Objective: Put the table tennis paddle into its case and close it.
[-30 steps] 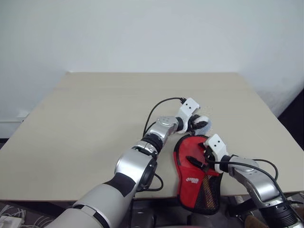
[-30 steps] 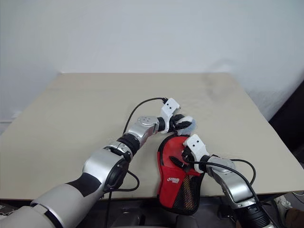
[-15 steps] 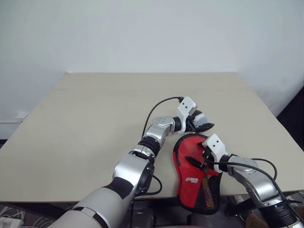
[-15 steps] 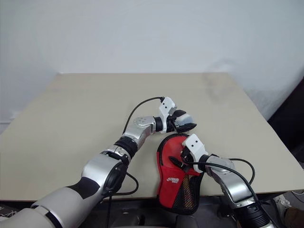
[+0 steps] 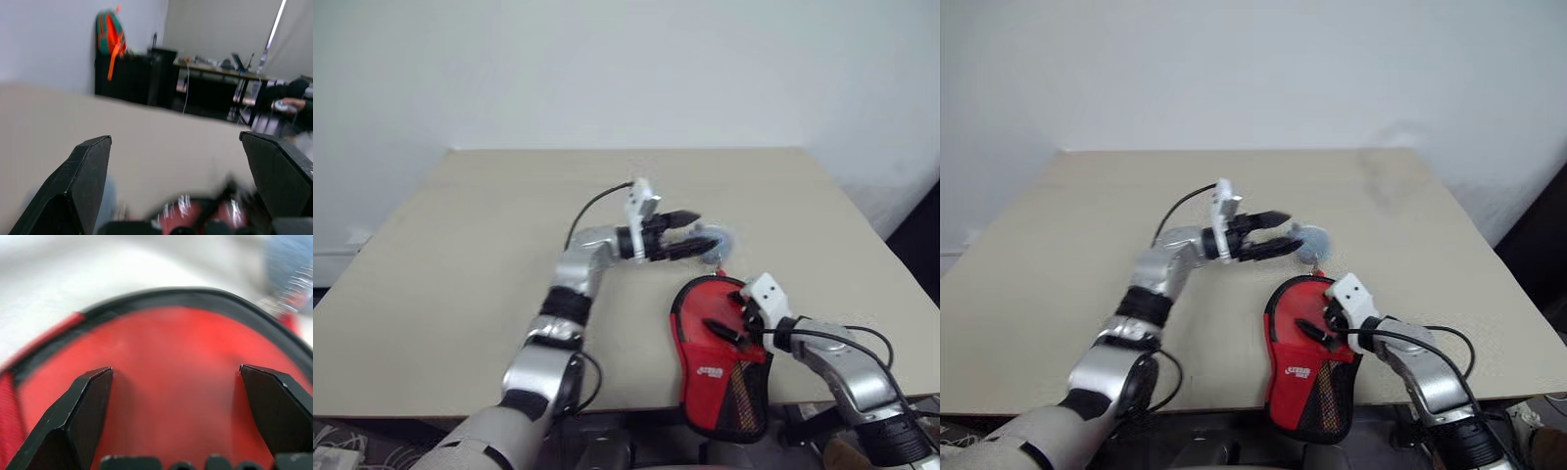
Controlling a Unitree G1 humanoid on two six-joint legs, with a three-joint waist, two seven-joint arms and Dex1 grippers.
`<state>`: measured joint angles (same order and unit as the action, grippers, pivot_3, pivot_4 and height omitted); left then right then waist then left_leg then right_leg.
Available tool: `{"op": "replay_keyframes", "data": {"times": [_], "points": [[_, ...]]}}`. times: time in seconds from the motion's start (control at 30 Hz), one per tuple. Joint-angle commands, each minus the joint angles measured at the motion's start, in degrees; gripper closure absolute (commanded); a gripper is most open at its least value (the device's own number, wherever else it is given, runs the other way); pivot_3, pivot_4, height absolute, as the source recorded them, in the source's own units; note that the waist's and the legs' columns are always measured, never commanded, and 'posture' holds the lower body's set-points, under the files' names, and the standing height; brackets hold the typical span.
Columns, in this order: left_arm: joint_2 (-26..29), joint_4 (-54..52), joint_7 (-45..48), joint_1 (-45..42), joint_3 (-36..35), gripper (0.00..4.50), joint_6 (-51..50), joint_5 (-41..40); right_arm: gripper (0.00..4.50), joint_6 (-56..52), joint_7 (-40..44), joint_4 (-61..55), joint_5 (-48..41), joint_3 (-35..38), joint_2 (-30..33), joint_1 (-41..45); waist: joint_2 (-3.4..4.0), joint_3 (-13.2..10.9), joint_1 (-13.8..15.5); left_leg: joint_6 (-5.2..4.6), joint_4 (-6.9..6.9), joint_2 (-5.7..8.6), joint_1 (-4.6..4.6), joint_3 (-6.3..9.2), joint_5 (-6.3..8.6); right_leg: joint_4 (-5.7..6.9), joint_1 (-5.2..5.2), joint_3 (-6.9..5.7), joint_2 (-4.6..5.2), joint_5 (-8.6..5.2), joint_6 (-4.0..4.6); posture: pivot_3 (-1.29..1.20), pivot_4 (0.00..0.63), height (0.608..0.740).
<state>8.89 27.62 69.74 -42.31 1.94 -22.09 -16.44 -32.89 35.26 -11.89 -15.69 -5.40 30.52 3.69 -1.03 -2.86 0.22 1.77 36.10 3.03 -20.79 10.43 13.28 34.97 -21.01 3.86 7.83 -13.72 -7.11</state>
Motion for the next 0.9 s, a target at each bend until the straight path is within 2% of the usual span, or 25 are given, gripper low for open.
{"op": "replay_keyframes", "data": {"times": [0.03,0.17,0.27,0.4,0.53,0.67,0.9], "points": [[1.95,-14.17,1.73,5.39,2.28,0.05,-7.02,-4.91,0.0,-1.36,0.73,-2.01,-7.79,11.55,0.16,0.94,0.13,-0.18,0.05,0.0,0.01,0.01,-0.04,0.0,0.0,0.0,-0.02,0.01,0.0,0.0,0.01,0.0,0.0,0.74],[0.41,-17.76,-4.58,10.12,4.18,0.05,-8.53,-3.97,0.0,-2.66,0.79,-1.54,-15.37,20.75,0.03,5.02,0.36,-0.37,0.01,0.0,0.03,0.0,-0.11,0.0,-0.01,0.08,-0.17,0.03,-0.01,0.01,0.02,0.0,0.0,0.74],[-1.58,-17.92,-7.47,11.13,7.35,0.05,-7.32,-2.37,0.0,-2.62,0.39,1.27,-15.81,22.07,0.18,8.14,0.36,-0.37,-0.04,0.0,0.01,-0.01,-0.1,-0.01,-0.01,0.09,-0.2,0.02,-0.03,0.01,0.02,0.0,0.0,0.74],[-4.91,-14.36,-11.25,9.57,10.52,0.05,-9.02,-1.19,0.0,-0.92,-3.94,8.85,-11.47,20.13,-1.1,14.45,0.38,-0.37,-0.26,-0.01,-0.03,-0.01,-0.12,-0.1,-0.01,0.06,-0.24,0.06,-0.02,0.01,0.02,0.0,0.0,0.74],[-5.1,-9.22,-11.29,8.82,13.29,0.05,-8.08,0.6,0.0,0.86,-7.13,16.14,-7.89,17.96,-2.76,20.64,0.62,-0.41,-0.38,-0.01,-0.04,-0.01,-0.12,-0.15,-0.02,0.08,-0.3,0.1,-0.03,0.02,0.04,0.0,0.0,0.74],[-2.9,-6.16,-9.6,10.1,18.03,0.05,-4.25,4.77,0.0,2.6,-8.85,22.38,-4.54,15.12,-4.52,26.78,0.86,-0.55,-0.96,-0.01,-0.06,-0.01,-0.13,-0.17,-0.03,0.09,-0.34,0.13,-0.03,0.03,0.05,0.0,0.0,0.74],[-0.65,-1.06,-9.42,11.57,21.91,0.05,5.72,10.52,0.0,4.98,-9.82,33.2,-0.57,11.64,-7.93,35.35,0.92,-0.52,-1.49,-0.01,-0.1,0.0,-0.07,-0.15,-0.03,0.09,-0.29,0.15,-0.03,0.05,0.08,0.0,0.0,0.74]]}}
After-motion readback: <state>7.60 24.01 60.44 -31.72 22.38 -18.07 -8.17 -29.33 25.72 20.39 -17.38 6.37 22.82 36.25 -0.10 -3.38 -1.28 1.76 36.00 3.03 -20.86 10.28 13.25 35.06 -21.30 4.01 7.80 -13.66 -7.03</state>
